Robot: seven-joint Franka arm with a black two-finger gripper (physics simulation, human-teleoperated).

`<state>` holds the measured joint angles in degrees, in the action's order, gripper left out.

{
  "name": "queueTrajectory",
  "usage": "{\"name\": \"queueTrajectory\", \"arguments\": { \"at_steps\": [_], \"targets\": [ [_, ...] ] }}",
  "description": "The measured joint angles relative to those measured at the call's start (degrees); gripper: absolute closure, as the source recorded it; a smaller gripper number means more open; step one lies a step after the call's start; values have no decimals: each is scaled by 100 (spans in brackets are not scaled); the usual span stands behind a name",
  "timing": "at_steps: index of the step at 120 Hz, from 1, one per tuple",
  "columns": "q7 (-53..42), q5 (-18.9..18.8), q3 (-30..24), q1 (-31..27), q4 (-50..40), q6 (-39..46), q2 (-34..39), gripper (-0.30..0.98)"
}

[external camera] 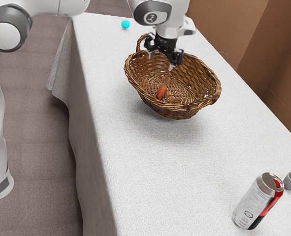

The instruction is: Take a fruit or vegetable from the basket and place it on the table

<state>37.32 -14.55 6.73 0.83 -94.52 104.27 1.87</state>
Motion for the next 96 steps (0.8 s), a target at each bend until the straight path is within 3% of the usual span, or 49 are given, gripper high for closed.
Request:
{"name": "queueTrajectory", "arguments": {
  "at_steps": [10, 23, 36, 62, 96],
  "targets": [
    [-382, 484, 22, 49, -40, 250, -55, 0],
    [-459, 702, 43, 121, -163, 519, -65, 1],
    [-383, 788, 56, 130, -660, 676, 252, 1],
    [-203, 844, 65, -552, -834, 827, 271, 1],
    [114, 923, 178, -527, -833, 880, 132, 1]
  ]
}}
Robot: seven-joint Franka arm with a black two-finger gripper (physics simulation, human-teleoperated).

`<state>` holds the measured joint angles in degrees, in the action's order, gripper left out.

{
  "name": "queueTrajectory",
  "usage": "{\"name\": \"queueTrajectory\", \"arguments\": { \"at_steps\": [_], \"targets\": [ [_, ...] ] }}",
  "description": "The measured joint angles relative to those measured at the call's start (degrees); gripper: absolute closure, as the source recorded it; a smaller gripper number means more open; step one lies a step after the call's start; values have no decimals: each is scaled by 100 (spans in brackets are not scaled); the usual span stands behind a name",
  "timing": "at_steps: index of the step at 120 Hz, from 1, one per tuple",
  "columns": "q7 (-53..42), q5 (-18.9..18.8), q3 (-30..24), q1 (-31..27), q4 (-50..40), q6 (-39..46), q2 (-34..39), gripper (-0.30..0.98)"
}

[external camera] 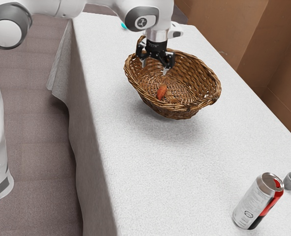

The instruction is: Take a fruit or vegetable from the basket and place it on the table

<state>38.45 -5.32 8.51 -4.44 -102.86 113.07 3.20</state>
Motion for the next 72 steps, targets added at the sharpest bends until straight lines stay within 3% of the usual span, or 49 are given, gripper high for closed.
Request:
{"name": "queueTrajectory", "arguments": {
  "at_steps": [72],
  "targets": [
    [574, -3, -189, 272, 237, 169, -777, 1]
  ]
}}
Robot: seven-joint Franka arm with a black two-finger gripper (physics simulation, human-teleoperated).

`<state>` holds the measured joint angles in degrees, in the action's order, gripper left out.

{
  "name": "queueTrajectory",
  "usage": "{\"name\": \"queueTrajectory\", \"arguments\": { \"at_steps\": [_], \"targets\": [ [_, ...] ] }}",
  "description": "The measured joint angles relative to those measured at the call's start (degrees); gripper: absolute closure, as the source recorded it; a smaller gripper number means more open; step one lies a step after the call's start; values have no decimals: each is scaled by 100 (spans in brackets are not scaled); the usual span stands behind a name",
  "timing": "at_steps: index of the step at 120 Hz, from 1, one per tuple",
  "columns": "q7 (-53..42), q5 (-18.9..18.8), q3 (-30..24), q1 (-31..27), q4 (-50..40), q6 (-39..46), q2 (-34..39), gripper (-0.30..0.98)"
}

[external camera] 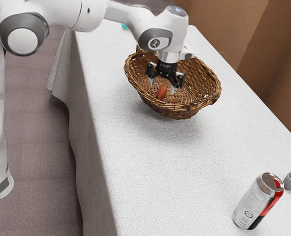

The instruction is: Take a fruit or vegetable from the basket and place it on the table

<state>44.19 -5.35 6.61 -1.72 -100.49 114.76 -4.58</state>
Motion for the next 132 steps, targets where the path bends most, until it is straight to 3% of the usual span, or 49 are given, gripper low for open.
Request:
{"name": "queueTrajectory", "arguments": {
  "at_steps": [25, 47, 121, 132],
  "targets": [
    [101, 98, 65, -119, -83, 118, 68, 3],
    [167, 124, 69, -136, -96, 204, 33, 13],
    [357, 123, 108, -101, -300, 440, -81, 28],
    [391, 103, 109, -92, -299, 464, -82, 43]
  ]
}}
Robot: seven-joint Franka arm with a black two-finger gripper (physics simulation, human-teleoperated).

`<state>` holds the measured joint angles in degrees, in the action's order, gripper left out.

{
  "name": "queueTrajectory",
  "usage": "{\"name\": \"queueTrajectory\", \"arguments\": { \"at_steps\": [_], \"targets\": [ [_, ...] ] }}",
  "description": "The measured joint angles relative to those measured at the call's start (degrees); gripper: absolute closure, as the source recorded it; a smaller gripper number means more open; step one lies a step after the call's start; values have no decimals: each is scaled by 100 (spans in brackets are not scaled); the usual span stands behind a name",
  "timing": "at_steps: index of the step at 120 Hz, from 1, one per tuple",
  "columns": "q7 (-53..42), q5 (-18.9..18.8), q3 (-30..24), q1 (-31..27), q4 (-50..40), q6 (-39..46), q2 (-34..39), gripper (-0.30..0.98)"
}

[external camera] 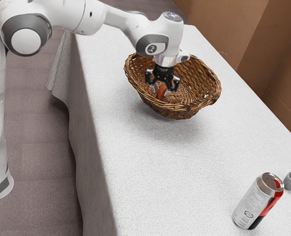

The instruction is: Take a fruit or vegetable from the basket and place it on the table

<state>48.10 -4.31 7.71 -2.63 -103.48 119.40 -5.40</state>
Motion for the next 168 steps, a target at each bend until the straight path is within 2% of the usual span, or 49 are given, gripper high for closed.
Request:
{"name": "queueTrajectory", "arguments": {
  "at_steps": [13, 30, 67, 93, 109, 117, 128, 144, 168],
  "targets": [
    [39, -20, -1, 5, 1, 16, 12, 51],
    [82, 8, -6, -12, 1, 26, -12, 48],
    [144, 177, 131, -46, -7, 56, -96, 49],
    [170, 124, 156, 31, -8, 98, -24, 51],
    [195, -178, 159, 84, 7, 108, 274, 53],
    [266, -511, 126, 155, 7, 107, 599, 53],
    [477, -981, -340, 102, -53, 60, 1079, 53],
    [920, -1300, -943, 1557, -62, -30, 1234, 53],
    [1682, -1655, -1491, 2081, -44, -89, 1204, 53]
  ]
}}
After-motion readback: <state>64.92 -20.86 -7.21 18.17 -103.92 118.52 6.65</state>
